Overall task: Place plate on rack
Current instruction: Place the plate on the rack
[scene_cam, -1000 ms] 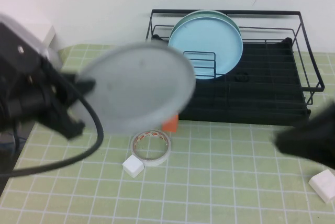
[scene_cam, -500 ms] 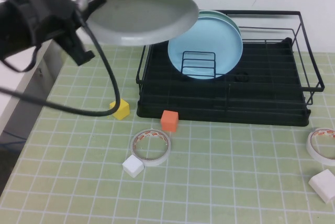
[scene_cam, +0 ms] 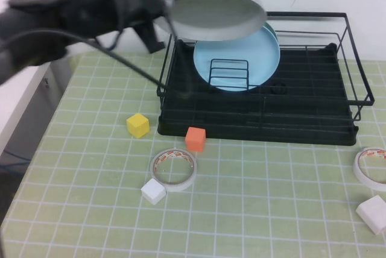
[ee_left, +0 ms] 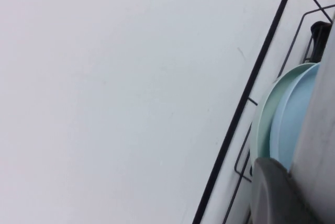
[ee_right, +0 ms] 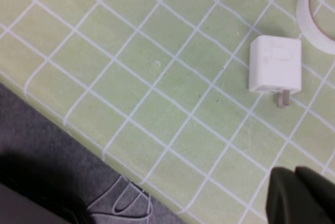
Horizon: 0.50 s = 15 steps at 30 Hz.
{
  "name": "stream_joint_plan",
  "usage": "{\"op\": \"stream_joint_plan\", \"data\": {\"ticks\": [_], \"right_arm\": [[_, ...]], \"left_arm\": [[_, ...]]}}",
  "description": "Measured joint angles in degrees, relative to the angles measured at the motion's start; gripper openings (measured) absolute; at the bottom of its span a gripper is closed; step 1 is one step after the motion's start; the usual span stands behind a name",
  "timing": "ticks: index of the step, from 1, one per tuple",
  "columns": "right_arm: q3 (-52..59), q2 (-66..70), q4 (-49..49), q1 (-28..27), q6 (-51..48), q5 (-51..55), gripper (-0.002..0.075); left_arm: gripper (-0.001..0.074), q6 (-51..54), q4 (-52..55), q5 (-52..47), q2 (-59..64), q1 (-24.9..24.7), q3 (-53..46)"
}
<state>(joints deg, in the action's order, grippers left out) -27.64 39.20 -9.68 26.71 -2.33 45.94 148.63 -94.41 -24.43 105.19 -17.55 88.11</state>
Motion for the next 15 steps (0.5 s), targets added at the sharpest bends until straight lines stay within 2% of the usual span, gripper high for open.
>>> {"op": "stream_joint_plan", "data": {"ticks": [6,15], "right_arm": [[0.04,0.00,-1.57,0.00,0.72,-0.95,0.0005],[0.13,0.00,-5.15,0.00,3.99,-1.72,0.0005]], "left_arm": [[0.0071,3.06,-0.22,2.94,8.22,-3.19,7.15],[0.0071,7.47,-1.82,2.71,14.64,-3.18,9.65]]}}
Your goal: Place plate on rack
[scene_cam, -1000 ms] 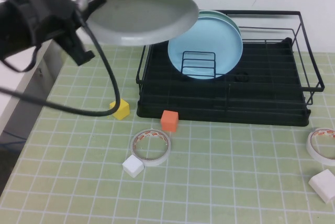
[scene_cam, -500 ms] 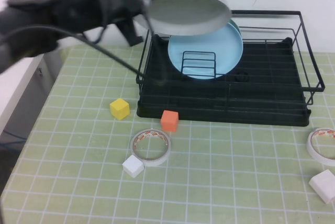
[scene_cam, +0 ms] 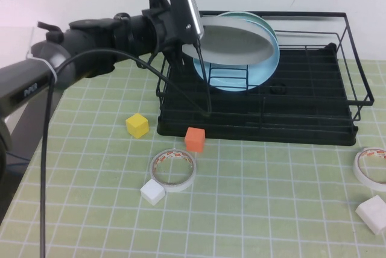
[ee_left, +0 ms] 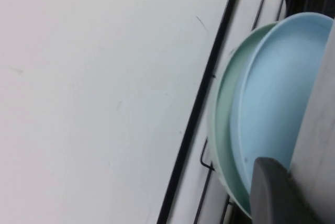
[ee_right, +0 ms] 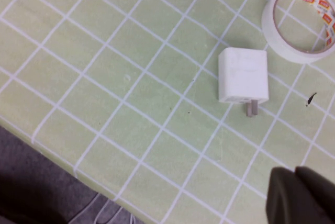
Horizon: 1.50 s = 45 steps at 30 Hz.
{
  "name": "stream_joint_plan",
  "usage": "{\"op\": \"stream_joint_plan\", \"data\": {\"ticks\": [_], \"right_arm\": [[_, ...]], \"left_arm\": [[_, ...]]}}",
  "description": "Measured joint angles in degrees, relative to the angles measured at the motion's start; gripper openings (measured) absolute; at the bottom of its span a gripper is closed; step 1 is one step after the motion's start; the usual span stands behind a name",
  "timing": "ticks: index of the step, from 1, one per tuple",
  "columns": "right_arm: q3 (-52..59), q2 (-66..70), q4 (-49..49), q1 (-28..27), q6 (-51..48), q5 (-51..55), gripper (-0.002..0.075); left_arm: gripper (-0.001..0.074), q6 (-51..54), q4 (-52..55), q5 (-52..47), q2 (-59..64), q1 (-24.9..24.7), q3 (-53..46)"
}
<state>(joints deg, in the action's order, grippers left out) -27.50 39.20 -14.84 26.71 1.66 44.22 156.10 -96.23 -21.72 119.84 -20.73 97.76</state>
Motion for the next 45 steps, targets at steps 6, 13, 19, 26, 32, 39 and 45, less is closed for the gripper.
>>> {"op": "stream_joint_plan", "data": {"ticks": [6,13,19,26,32,39,45], "right_arm": [[0.40,0.00,-0.37,0.00,0.28,-0.46,0.0004],[0.48,0.00,-0.79,0.00,0.28,-1.27,0.0002],[0.48,0.00,-0.91,0.00,0.97,-2.02,0.0002],[0.48,0.00,-1.82,0.00,1.35,-3.46,0.0001],[0.48,0.00,-1.91,0.00,1.35,-3.59,0.0001],[0.48,0.00,-1.91,0.00,1.42,-3.59,0.0001],[0.48,0.00,-3.56,0.00,1.42,0.60,0.0001]], "left_arm": [[0.0071,3.98,-0.74,-0.50,1.48,0.00,0.87],[0.0071,4.43,-1.01,-1.98,3.37,0.00,1.63],[0.0106,4.22,-1.01,-3.48,4.30,0.00,1.71],[0.0336,1.26,-1.01,-6.47,4.30,-0.02,1.71],[0.0368,1.04,-1.01,-4.80,2.46,-0.49,1.71],[0.0249,-7.38,-1.01,-3.91,-4.75,-0.49,1.71],[0.0048,-21.79,-1.01,0.11,-11.95,-0.49,1.71]]}}
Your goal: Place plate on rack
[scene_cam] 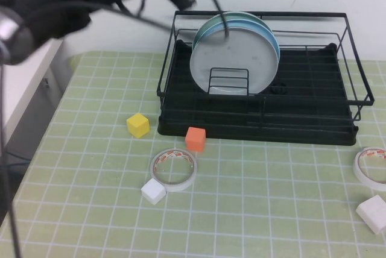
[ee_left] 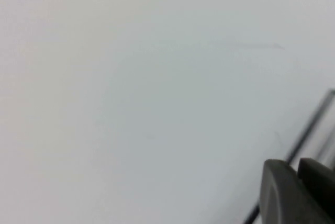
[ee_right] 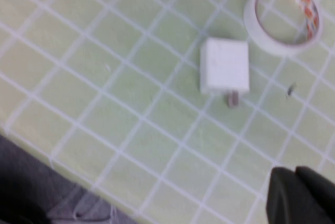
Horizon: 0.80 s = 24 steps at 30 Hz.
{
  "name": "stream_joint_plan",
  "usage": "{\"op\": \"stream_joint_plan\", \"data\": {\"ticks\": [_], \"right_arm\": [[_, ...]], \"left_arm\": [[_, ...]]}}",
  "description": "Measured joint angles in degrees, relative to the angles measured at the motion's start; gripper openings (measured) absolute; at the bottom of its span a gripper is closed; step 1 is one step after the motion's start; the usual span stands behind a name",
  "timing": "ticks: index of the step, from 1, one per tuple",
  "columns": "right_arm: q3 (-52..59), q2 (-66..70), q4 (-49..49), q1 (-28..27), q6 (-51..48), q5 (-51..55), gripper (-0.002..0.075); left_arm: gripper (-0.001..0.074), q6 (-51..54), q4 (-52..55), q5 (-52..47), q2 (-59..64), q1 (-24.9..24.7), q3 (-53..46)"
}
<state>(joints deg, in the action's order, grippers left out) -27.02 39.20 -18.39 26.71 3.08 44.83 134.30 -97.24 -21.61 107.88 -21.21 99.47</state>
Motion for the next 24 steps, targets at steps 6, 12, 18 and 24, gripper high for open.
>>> {"op": "stream_joint_plan", "data": {"ticks": [6,12,18,24], "right_arm": [[0.00,0.00,-1.10,0.00,1.10,1.95,0.0001],[0.00,0.00,-1.10,0.00,3.00,-0.20,0.0000],[0.00,0.00,-0.70,0.00,5.63,-3.84,0.0000],[0.00,0.00,-0.48,0.00,5.88,-4.07,0.0000]], "left_arm": [[0.0005,-25.44,-0.42,12.95,-8.44,0.00,-0.71],[0.0000,-36.31,-1.85,26.72,-17.94,0.00,-8.27],[0.0000,-37.03,-2.50,30.14,-29.61,0.00,-25.01],[0.0000,-33.59,-2.52,29.42,-41.38,0.00,-40.44]]}}
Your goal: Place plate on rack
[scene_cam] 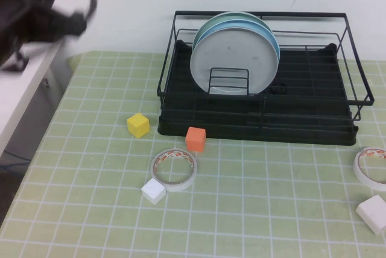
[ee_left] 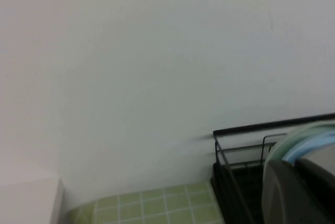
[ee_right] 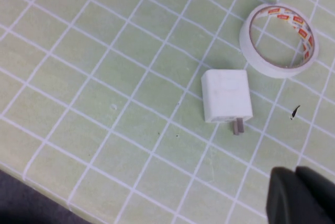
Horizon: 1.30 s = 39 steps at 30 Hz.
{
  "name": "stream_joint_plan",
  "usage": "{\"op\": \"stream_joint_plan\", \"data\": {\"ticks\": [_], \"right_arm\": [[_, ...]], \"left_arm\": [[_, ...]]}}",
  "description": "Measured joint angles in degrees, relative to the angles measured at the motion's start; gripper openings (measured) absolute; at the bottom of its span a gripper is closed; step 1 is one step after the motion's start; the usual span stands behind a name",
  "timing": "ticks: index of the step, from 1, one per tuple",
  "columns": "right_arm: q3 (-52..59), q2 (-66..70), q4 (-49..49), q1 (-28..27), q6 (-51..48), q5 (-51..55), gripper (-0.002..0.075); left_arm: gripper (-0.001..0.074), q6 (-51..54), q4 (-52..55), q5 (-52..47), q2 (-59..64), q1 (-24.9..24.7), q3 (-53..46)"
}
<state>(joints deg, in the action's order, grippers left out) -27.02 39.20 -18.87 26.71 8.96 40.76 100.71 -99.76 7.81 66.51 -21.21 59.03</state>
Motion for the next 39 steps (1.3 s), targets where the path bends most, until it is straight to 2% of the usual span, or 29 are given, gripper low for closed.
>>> {"op": "stream_joint_plan", "data": {"ticks": [4,10,17,25,32,39], "right_arm": [[0.00,0.00,1.67,0.00,0.13,-0.54,0.0000],[0.00,0.00,2.72,0.00,-0.27,-0.89,0.0000],[2.67,0.00,5.57,0.00,-0.57,-1.63,0.0000],[2.99,0.00,9.77,0.00,0.40,-1.63,0.0000],[2.99,0.00,15.49,0.00,0.74,-1.53,0.0000],[2.99,0.00,16.09,0.00,0.81,-1.53,0.0000]], "left_arm": [[0.0000,4.01,0.00,-0.04,-5.61,0.00,-5.24],[0.0000,4.62,-0.12,4.42,-14.47,0.00,-9.41],[-0.0001,0.41,-0.36,7.25,-28.73,0.00,-16.55],[-0.0001,-2.48,-0.39,7.22,-42.90,0.00,-30.14],[-0.0001,-2.83,-0.39,3.76,-45.48,0.00,-39.05],[-0.0001,-2.83,-0.39,-0.66,-45.53,0.00,-41.32]]}}
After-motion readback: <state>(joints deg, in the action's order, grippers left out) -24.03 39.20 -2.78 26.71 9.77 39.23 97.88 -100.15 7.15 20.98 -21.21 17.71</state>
